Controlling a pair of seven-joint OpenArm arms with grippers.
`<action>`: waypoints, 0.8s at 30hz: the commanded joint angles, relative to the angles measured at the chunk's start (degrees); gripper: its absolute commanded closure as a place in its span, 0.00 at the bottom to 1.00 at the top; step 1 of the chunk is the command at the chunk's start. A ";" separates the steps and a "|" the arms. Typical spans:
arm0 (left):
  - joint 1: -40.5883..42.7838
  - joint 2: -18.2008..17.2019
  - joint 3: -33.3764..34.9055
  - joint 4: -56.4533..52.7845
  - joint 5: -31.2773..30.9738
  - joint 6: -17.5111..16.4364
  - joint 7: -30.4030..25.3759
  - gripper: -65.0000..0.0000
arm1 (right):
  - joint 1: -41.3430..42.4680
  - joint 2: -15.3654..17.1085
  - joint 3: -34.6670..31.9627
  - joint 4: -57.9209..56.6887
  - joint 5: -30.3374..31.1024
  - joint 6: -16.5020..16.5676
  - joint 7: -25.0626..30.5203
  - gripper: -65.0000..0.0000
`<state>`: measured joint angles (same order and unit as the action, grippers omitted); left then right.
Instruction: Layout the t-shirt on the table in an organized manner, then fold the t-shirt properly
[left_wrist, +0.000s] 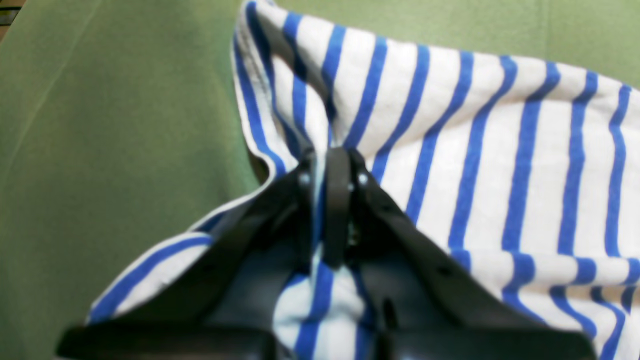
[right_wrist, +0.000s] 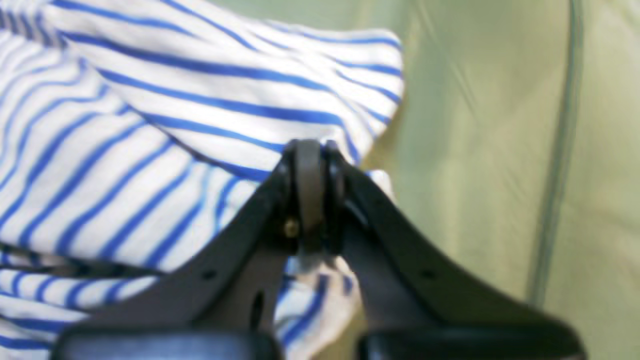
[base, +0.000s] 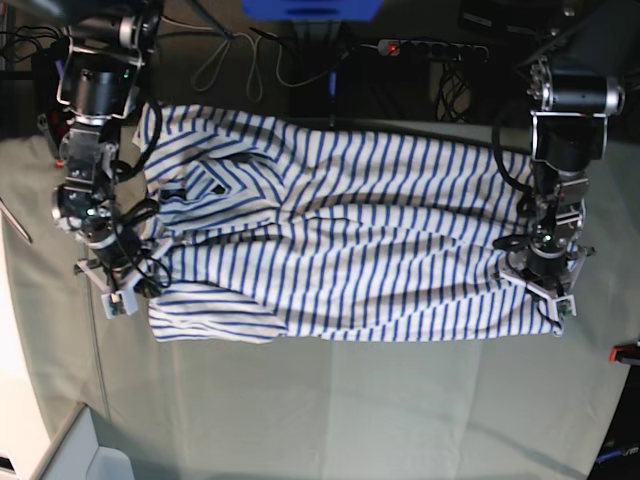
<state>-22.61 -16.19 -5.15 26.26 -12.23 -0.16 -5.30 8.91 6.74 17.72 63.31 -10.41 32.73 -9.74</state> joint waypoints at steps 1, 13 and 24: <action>-1.17 -0.74 -0.17 0.68 -0.03 0.30 0.42 1.00 | 0.37 0.42 0.53 1.44 0.79 0.90 1.96 1.00; 11.23 -0.30 -11.95 24.24 -0.03 0.21 10.71 1.00 | -14.05 -2.39 1.76 22.63 1.05 0.98 2.40 1.00; 14.48 -0.21 -13.45 26.62 -0.03 0.21 16.16 0.82 | -18.97 -5.20 1.41 24.03 1.05 3.36 1.96 1.00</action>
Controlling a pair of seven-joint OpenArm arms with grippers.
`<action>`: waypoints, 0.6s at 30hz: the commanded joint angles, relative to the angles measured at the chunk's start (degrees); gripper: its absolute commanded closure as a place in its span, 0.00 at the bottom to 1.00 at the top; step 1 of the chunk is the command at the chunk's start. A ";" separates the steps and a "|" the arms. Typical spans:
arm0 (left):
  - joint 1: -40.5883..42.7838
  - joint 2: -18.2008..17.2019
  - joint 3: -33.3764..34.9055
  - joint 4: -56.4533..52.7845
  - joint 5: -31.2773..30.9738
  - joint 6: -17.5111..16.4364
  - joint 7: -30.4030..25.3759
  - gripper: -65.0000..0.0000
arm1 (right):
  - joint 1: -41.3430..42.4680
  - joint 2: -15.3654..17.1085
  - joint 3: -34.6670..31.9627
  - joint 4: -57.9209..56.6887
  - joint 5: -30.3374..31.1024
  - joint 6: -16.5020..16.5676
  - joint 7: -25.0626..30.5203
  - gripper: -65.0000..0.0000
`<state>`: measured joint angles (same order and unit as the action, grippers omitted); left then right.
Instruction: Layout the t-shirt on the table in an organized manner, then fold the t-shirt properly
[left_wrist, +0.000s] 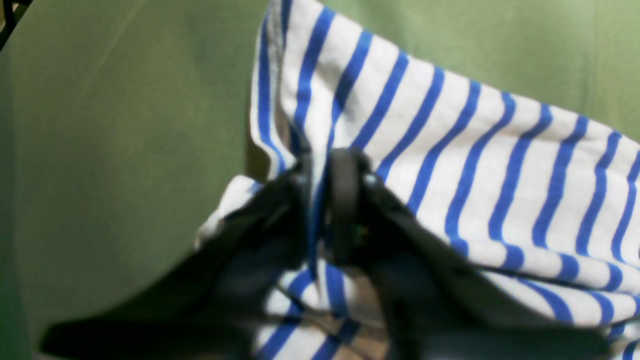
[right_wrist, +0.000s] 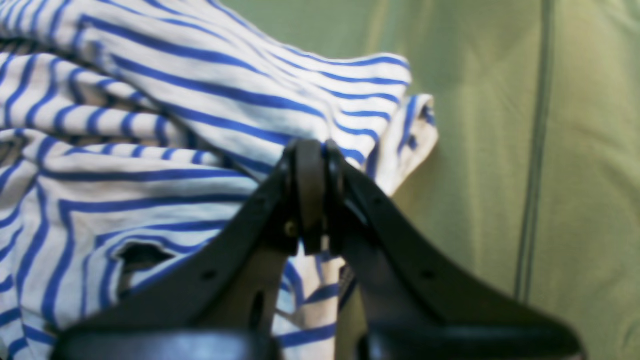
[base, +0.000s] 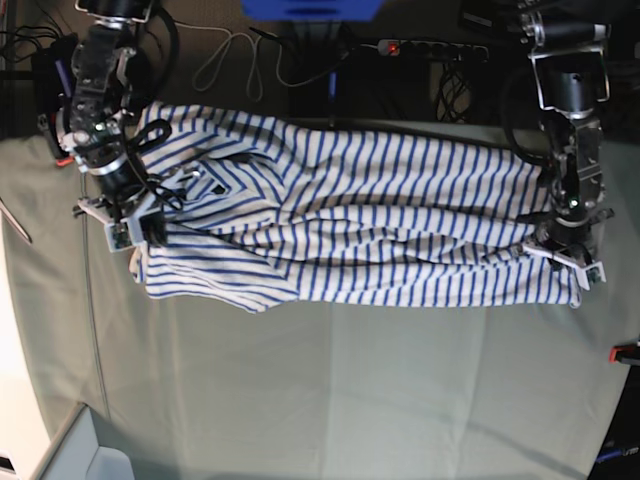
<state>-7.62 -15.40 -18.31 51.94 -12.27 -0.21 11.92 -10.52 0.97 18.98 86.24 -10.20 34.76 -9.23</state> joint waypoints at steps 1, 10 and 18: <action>-0.43 -1.00 -0.38 1.82 0.01 0.25 0.60 0.74 | 0.55 0.57 0.23 1.37 0.75 3.35 1.37 1.00; 1.95 1.82 -11.37 19.57 0.18 0.25 6.32 0.36 | 0.72 1.53 0.67 1.63 0.66 5.24 1.37 1.00; -14.49 -2.40 -9.26 -9.09 0.10 0.25 6.06 0.36 | 0.72 1.97 0.58 2.60 0.66 5.24 1.37 0.76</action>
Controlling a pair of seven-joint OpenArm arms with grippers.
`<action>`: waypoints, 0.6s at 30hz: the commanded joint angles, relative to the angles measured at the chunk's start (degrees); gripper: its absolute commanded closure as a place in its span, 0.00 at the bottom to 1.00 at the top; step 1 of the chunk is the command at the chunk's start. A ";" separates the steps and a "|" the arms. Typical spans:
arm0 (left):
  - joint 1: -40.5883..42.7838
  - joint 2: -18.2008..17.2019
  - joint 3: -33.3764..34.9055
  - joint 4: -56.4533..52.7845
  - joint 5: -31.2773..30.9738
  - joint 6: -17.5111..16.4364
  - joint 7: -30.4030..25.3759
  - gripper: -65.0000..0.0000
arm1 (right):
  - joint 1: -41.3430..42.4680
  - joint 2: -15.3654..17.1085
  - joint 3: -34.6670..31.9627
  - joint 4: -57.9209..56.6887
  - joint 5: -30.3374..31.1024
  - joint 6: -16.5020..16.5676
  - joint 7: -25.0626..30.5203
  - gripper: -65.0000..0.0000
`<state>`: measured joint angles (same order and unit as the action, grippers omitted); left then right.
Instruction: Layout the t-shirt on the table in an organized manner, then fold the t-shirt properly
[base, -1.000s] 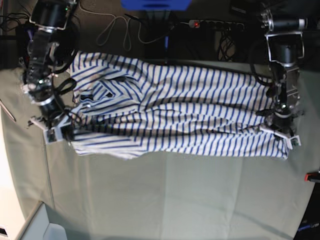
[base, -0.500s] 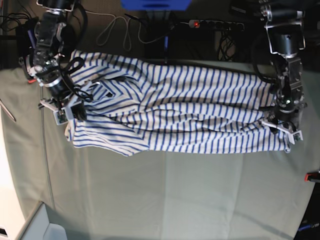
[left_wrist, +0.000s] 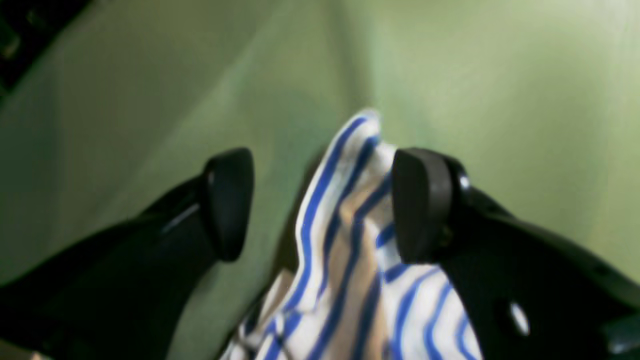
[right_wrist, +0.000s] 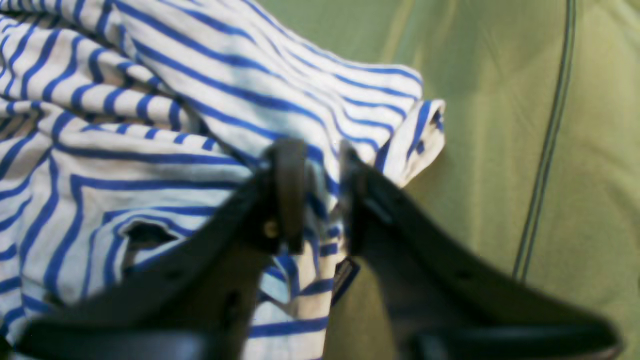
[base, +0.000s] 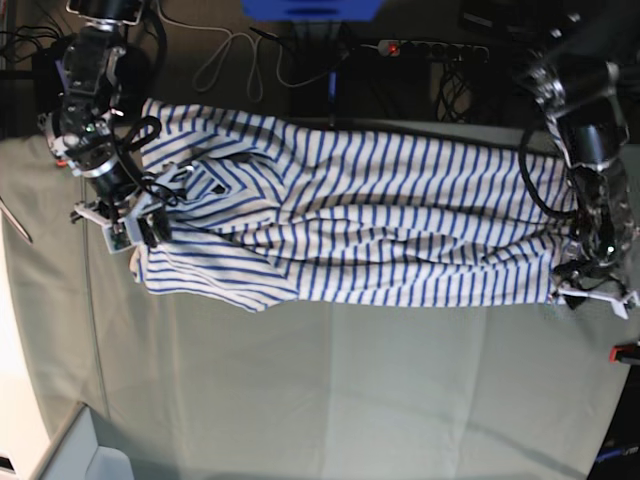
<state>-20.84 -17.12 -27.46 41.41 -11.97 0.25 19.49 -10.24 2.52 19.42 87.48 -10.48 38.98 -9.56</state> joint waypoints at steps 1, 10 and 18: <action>-2.76 -0.94 0.43 -1.10 -0.21 -0.21 -1.60 0.35 | 0.44 0.42 0.23 1.62 0.94 1.02 1.78 0.73; -5.93 -0.94 6.50 -5.76 -0.21 -0.21 -10.39 0.36 | 0.53 0.42 0.23 2.85 0.85 1.02 2.05 0.65; -6.54 -1.20 7.20 -10.86 -0.03 -0.21 -10.47 0.36 | 2.20 0.42 0.23 2.76 0.85 1.02 1.69 0.65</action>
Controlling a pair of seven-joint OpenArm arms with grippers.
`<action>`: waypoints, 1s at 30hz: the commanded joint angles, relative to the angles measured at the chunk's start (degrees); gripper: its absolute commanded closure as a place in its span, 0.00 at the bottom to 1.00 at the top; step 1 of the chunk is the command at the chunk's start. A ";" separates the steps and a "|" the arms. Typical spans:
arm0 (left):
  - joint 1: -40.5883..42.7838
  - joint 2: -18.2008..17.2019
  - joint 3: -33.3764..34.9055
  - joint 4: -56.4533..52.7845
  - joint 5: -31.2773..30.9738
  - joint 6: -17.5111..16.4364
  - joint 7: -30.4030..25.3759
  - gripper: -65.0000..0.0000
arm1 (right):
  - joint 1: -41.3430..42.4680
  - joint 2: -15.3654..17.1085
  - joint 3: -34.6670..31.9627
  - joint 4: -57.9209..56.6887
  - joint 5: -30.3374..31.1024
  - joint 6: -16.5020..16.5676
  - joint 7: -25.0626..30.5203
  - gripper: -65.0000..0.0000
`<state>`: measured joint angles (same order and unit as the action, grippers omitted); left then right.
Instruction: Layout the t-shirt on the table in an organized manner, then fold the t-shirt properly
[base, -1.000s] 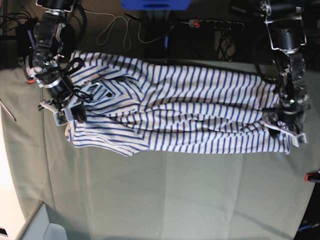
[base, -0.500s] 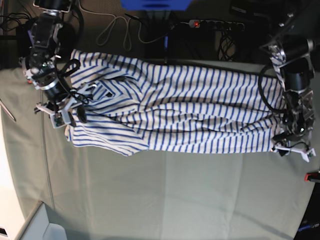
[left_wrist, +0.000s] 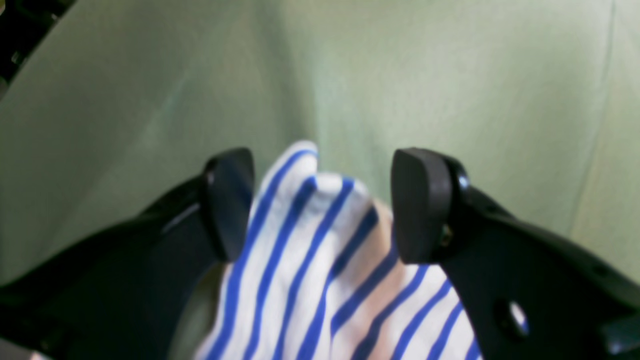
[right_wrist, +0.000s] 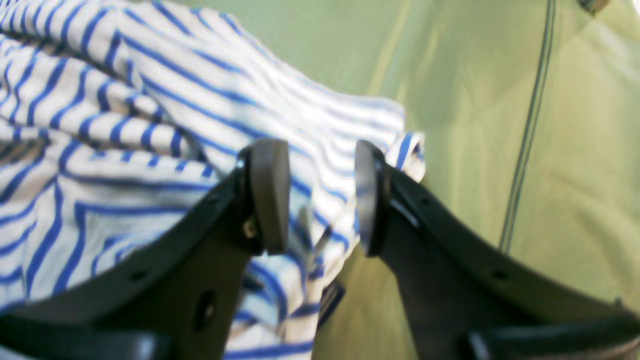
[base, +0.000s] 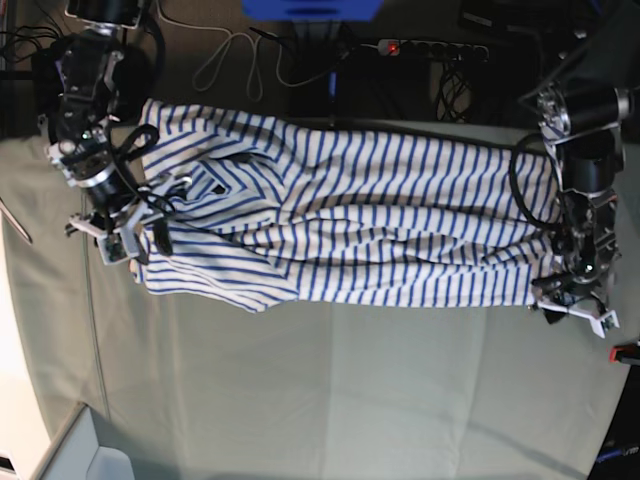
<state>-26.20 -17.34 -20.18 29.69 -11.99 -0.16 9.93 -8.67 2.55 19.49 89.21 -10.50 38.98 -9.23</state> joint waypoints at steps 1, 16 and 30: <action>-2.16 -1.16 0.01 -1.25 0.16 0.21 -0.92 0.36 | 1.24 0.49 0.16 1.03 0.88 1.02 1.37 0.65; -2.77 -1.51 -0.34 -6.62 0.08 0.12 -7.87 1.00 | 22.07 6.38 -0.36 -20.68 0.88 1.02 -9.45 0.51; -2.86 -2.30 -0.08 -6.62 -0.19 0.12 -8.13 1.00 | 25.33 8.13 -6.34 -34.31 0.88 1.02 -10.24 0.49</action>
<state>-27.49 -18.41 -20.18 22.17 -12.23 -0.45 3.18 15.09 10.26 12.99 54.02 -10.11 39.16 -20.23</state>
